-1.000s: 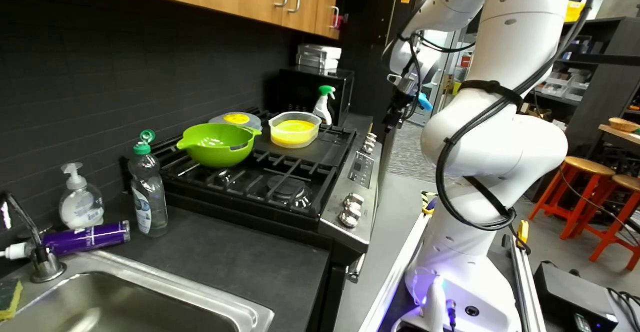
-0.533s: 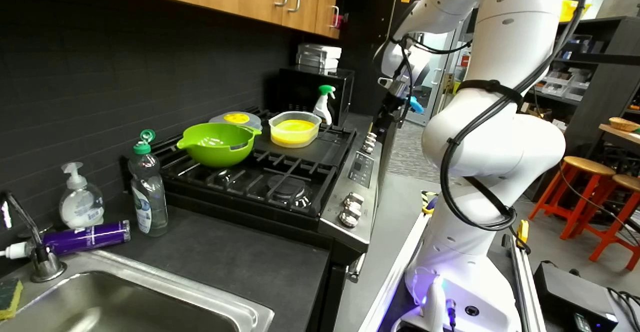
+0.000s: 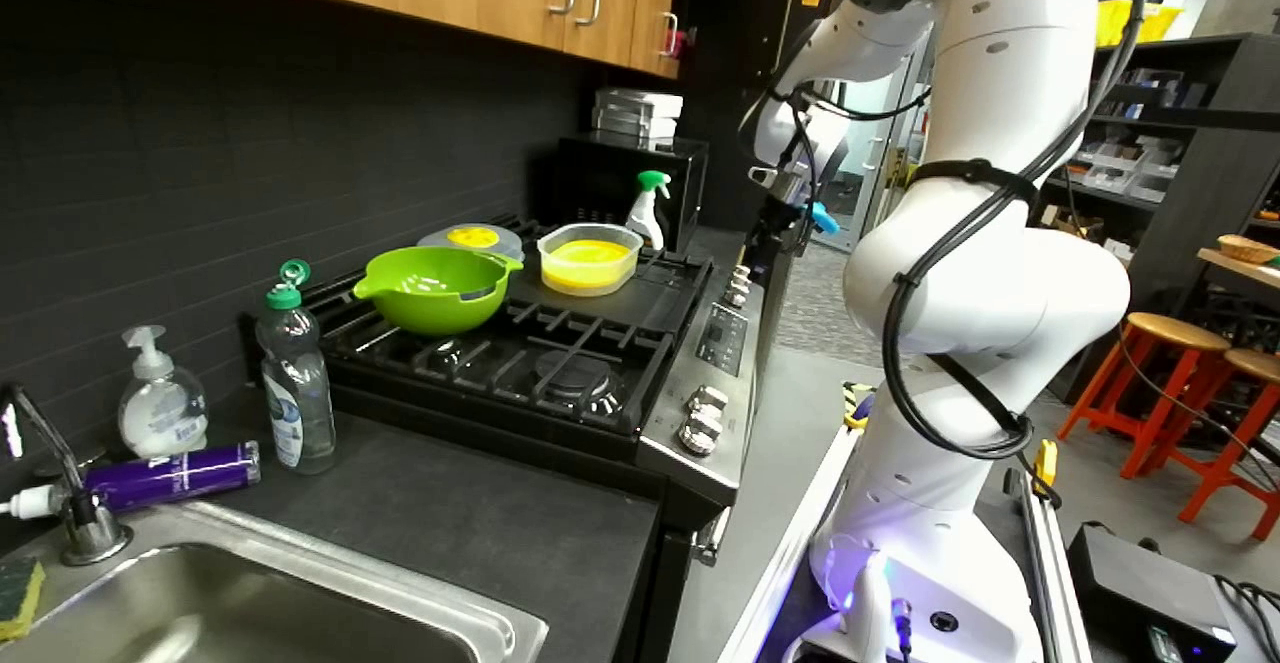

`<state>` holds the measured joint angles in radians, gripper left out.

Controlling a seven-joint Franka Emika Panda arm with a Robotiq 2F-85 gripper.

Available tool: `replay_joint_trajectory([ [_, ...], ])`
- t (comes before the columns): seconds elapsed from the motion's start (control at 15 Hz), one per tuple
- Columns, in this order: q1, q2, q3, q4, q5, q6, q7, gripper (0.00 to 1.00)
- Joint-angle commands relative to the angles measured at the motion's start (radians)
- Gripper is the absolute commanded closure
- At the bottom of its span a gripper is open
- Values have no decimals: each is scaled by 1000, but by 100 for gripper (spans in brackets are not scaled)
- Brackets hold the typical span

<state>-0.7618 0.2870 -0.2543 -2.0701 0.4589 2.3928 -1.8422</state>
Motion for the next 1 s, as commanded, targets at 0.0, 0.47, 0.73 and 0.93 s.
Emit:
replay_joint_trajectory([
  [0.0,-10,52,14,42,14,-2,-20,0],
  [0.47,-44,101,59,83,39,-16,-63,12],
  [0.73,-72,147,84,136,73,-27,-93,0],
  [0.93,-93,193,97,188,77,-33,-82,0],
])
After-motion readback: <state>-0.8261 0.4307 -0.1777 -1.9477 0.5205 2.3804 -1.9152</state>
